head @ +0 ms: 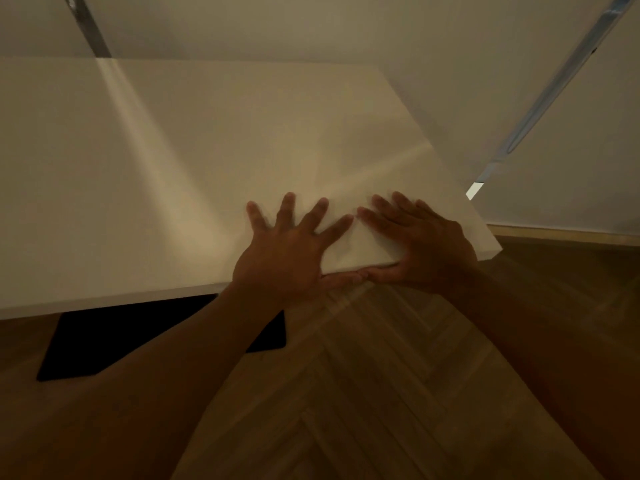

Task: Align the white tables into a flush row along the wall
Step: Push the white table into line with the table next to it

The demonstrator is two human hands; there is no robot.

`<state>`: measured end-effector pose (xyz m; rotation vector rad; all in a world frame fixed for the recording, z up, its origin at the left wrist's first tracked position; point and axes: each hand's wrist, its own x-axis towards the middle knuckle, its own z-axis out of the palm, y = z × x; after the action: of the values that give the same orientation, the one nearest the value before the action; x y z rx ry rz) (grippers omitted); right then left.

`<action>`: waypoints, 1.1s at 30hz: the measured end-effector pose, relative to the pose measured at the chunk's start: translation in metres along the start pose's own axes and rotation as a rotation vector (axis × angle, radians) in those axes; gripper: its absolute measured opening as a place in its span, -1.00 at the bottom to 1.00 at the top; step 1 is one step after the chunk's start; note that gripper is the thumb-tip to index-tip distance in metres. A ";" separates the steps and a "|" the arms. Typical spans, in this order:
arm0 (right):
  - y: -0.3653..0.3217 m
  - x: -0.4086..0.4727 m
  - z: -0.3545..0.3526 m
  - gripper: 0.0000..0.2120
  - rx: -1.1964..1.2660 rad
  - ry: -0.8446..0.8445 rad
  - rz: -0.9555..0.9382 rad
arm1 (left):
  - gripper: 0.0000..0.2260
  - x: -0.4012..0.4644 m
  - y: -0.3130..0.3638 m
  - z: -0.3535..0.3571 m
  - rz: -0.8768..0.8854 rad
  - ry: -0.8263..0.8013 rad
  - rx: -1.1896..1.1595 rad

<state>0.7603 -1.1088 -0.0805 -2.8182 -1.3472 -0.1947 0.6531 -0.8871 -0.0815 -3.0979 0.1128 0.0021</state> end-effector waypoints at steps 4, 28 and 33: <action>-0.001 -0.001 0.000 -0.05 0.021 -0.007 0.000 | -0.16 -0.001 0.001 0.000 0.000 -0.006 0.003; -0.198 0.049 -0.003 -0.14 0.094 -0.028 -0.131 | -0.39 -0.143 -0.119 -0.002 -0.101 -0.009 -0.006; -0.248 0.061 0.001 -0.25 0.078 0.021 -0.073 | -0.44 -0.179 -0.160 0.001 -0.091 0.030 -0.014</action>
<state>0.6060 -0.9060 -0.0853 -2.6985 -1.4225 -0.1678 0.4862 -0.7143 -0.0756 -3.1143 -0.0269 -0.0472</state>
